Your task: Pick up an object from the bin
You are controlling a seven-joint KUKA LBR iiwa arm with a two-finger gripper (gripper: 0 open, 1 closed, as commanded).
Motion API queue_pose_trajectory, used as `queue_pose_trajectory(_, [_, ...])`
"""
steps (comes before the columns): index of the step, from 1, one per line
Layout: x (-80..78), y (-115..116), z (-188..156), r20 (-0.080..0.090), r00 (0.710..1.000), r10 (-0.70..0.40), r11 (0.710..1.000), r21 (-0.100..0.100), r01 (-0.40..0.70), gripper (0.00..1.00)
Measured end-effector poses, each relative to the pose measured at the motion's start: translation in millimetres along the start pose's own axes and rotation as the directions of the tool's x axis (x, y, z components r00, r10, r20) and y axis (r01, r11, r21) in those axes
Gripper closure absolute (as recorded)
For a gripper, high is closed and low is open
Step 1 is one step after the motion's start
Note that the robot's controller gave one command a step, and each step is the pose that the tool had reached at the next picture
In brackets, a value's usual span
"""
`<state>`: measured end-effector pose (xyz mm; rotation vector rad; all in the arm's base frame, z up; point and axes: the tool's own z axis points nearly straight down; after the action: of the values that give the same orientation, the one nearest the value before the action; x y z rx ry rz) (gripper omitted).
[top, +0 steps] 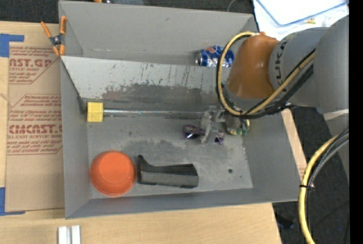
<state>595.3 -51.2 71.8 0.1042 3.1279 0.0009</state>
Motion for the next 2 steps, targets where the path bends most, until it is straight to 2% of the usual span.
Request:
queue_pose_trajectory(1, [0.1, 0.1, -0.3, 0.0, 1.0, -0.001, 1.0, 0.0, 0.001, 1.0])
queue_pose_trajectory(2, [2.7, 0.5, -42.5, -0.01, 1.0, -0.001, 1.0, 0.0, 0.001, 1.0])
